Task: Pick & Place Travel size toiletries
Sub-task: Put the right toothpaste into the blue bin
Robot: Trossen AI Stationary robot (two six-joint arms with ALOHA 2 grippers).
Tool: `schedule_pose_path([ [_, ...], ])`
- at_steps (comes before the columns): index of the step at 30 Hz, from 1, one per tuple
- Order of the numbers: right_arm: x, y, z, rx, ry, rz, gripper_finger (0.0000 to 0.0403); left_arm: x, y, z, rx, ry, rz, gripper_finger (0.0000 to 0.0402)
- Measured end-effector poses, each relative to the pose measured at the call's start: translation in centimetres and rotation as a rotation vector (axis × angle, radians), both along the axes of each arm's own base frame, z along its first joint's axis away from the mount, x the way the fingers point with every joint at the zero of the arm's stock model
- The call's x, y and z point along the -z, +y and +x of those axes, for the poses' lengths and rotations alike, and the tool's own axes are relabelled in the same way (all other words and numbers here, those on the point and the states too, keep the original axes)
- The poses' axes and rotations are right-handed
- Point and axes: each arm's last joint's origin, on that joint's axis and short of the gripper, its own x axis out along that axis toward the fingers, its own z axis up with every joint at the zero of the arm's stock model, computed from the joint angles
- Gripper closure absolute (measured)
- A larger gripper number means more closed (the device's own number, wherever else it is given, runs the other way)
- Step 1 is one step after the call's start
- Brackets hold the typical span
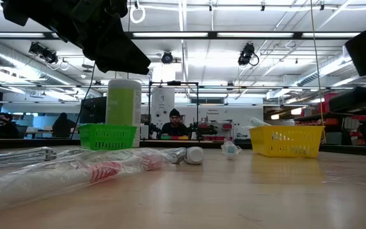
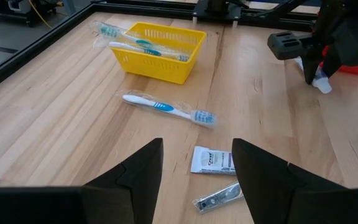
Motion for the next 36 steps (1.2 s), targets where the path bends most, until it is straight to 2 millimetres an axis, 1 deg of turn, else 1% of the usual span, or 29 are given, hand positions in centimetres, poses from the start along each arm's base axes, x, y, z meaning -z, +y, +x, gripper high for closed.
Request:
schedule_pose_path([
  [2,-0.1,-0.2,0.2,0.009,0.004,0.001,0.0305,0.0,0.0,0.0,0.000,-0.001,-0.001,0.0201],
  [5,-0.6,-0.4,1.0,0.014,0.001,0.007,0.0318,0.0,0.0,0.0,-0.001,-0.001,-0.002,0.0201],
  [8,-1.8,-0.6,2.4,0.007,-0.041,0.019,0.0321,0.0,0.0,0.0,-0.002,-0.005,-0.005,0.0201],
  [11,-3.1,-1.3,3.5,-0.004,-0.082,-0.033,0.0321,-0.1,0.0,0.0,-0.002,-0.011,-0.008,0.0201],
  [14,-4.6,-2.3,4.6,-0.022,-0.143,-0.155,0.0321,-0.2,-0.1,0.1,0.020,-0.017,-0.021,0.0201],
  [18,-6.8,-3.5,6.4,-0.018,-0.279,-0.339,0.0322,-0.2,-0.2,0.1,0.049,-0.022,-0.038,0.0201],
  [22,-9.7,-5.0,7.4,-0.037,-0.343,-0.562,0.0321,-0.2,-0.2,0.2,0.044,-0.026,-0.037,0.0201],
  [25,-11.7,-6.1,7.5,-0.050,-0.349,-0.710,0.0322,-0.3,-0.2,0.2,0.041,-0.027,-0.036,0.0201],
  [29,-13.8,-7.9,6.4,0.001,-0.354,-0.807,0.0322,-0.4,-0.2,0.2,0.038,-0.046,-0.049,0.0201],
  [33,-15.2,-10.1,4.5,0.130,-0.407,-0.791,0.0322,-0.7,-0.2,0.4,0.037,-0.082,-0.055,0.0201],
  [36,-15.6,-11.6,3.3,0.306,-0.536,-0.724,0.0322,-1.0,-0.2,0.5,0.016,-0.116,-0.045,0.0201],
])
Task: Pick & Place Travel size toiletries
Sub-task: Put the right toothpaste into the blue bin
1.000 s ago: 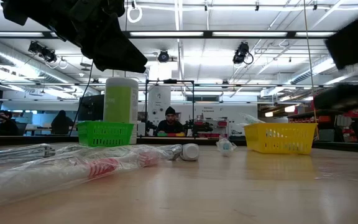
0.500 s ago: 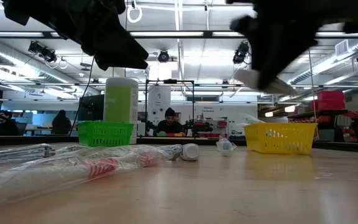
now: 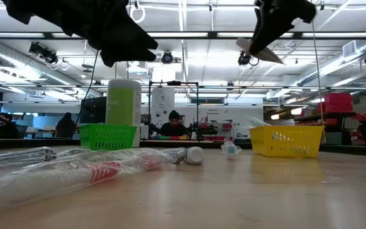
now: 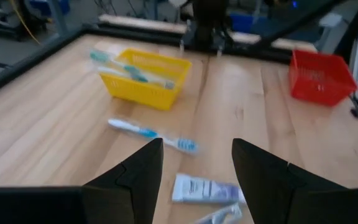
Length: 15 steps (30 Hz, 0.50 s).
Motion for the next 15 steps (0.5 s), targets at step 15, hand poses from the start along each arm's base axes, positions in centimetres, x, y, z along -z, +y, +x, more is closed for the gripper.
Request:
schedule_pose_path([
  [15,3.0,-5.7,2.0,0.129,-1.037,0.280,0.0317,-1.2,1.0,0.3,-0.232,-0.144,-0.007,0.0201],
])
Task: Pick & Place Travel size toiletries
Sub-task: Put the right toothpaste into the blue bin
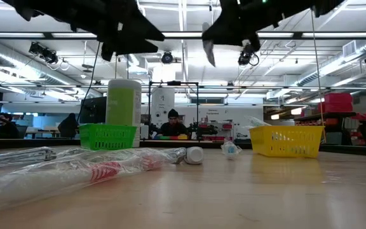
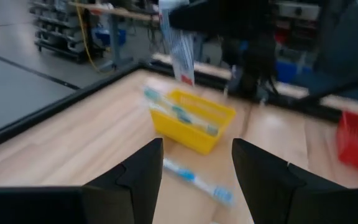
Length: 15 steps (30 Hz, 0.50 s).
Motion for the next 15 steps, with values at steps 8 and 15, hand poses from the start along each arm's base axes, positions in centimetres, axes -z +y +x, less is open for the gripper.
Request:
schedule_pose_path([
  [8,0.8,-1.7,-0.2,0.005,-0.031,0.026,0.0318,1.3,2.1,2.0,-0.105,-0.052,0.017,0.0201],
  [15,0.7,-1.9,-0.1,-0.035,-0.036,0.036,0.0319,3.4,3.6,4.8,-0.089,-0.078,0.105,0.0201],
])
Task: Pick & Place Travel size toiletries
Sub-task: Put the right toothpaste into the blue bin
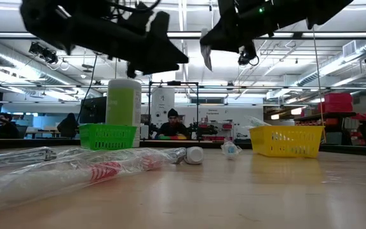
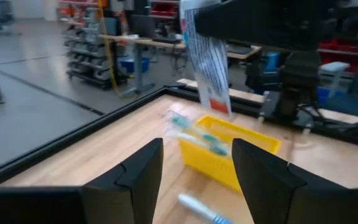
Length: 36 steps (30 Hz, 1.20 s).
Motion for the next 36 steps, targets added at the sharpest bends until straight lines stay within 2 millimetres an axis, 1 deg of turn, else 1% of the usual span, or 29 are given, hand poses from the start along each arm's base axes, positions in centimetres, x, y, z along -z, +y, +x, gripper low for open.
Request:
schedule_pose_path([
  [3,-0.3,0.2,0.1,-0.062,-0.030,0.011,0.0317,-0.5,0.7,1.4,0.039,-0.022,0.002,0.0201],
  [6,-0.3,0.2,0.1,-0.067,-0.036,0.011,0.0317,-1.5,1.2,2.2,0.059,-0.020,0.023,0.0201],
  [11,-0.4,0.1,0.1,-0.065,-0.043,0.017,0.0317,-2.5,1.1,3.0,0.077,-0.019,0.039,0.0201],
  [16,-0.2,0.1,0.1,-0.070,-0.009,-0.009,0.0319,-2.3,0.9,3.1,0.114,-0.021,-0.042,0.0201],
  [19,0.1,0.0,0.1,-0.066,0.045,-0.063,0.0319,-2.3,0.6,3.1,0.129,-0.032,-0.059,0.0201],
  [24,0.2,-0.2,-0.1,0.031,0.067,-0.093,0.0319,-2.5,0.3,3.1,0.136,-0.053,-0.073,0.0201],
  [26,0.0,-0.2,0.0,0.031,0.022,-0.056,0.0319,-2.5,0.3,3.1,0.129,-0.061,-0.090,0.0201],
  [28,-0.4,-0.1,0.1,-0.007,-0.050,-0.003,0.0319,-2.5,0.6,3.1,0.121,-0.065,-0.099,0.0201],
  [30,-0.6,0.0,0.4,-0.042,-0.090,0.006,0.0318,-2.5,0.9,3.1,0.120,-0.072,-0.110,0.0201],
  [34,0.0,0.2,0.9,-0.049,-0.084,-0.025,0.0320,-2.8,0.9,3.3,0.159,-0.083,-0.116,0.0201],
  [36,0.5,0.3,1.3,-0.048,-0.090,-0.031,0.0320,-2.8,0.9,3.3,0.150,-0.083,-0.115,0.0201],
])
